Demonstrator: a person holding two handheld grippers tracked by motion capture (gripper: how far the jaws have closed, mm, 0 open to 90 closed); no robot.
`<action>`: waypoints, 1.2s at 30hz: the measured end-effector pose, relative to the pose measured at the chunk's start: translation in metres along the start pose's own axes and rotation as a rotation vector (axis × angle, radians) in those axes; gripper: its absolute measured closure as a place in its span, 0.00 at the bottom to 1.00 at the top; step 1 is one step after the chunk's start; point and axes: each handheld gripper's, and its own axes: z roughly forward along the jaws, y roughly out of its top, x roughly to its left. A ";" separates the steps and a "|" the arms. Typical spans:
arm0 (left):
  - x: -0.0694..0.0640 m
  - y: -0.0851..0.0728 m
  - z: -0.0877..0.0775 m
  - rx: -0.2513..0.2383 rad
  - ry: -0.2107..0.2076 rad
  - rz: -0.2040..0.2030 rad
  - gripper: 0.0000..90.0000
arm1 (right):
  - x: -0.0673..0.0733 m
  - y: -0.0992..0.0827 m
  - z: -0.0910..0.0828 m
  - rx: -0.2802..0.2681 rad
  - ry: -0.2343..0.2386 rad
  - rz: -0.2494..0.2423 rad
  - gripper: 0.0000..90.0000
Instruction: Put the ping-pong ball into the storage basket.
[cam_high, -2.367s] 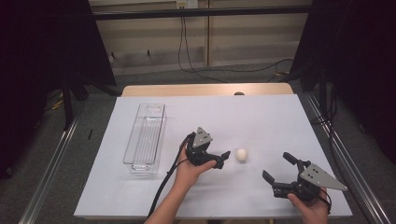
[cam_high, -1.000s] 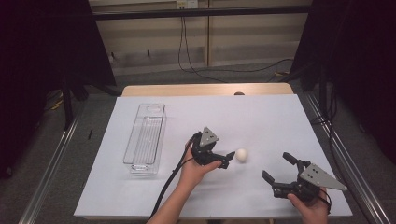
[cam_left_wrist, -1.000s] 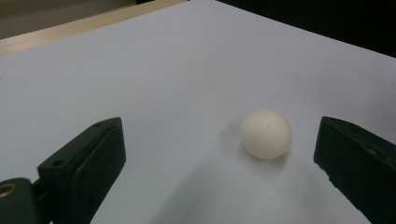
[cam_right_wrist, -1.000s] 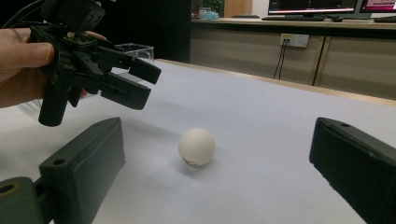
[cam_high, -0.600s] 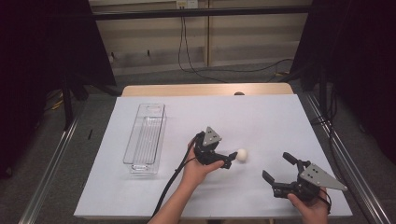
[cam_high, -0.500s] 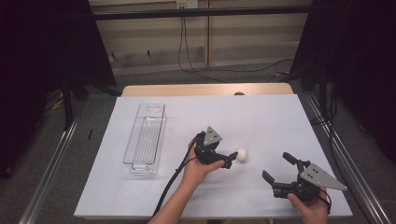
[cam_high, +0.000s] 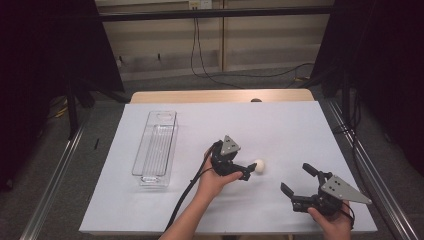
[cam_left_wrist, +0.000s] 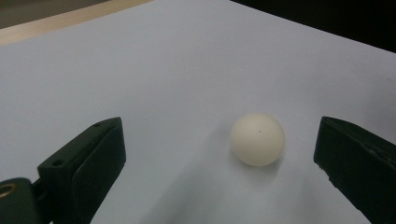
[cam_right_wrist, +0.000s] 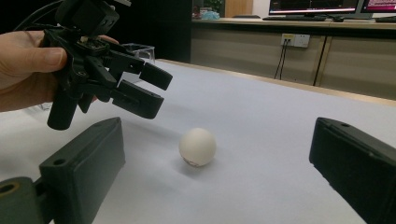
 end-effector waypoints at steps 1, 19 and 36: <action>0.000 0.000 0.000 0.009 0.012 0.005 0.03 | 0.000 0.000 0.000 0.000 0.001 0.002 0.03; -0.002 0.001 0.010 0.042 0.008 0.007 0.03 | 0.000 0.000 0.000 -0.006 -0.004 0.005 0.03; -0.002 -0.003 0.020 0.069 -0.001 -0.010 0.02 | 0.000 0.000 0.000 -0.003 -0.004 0.013 0.03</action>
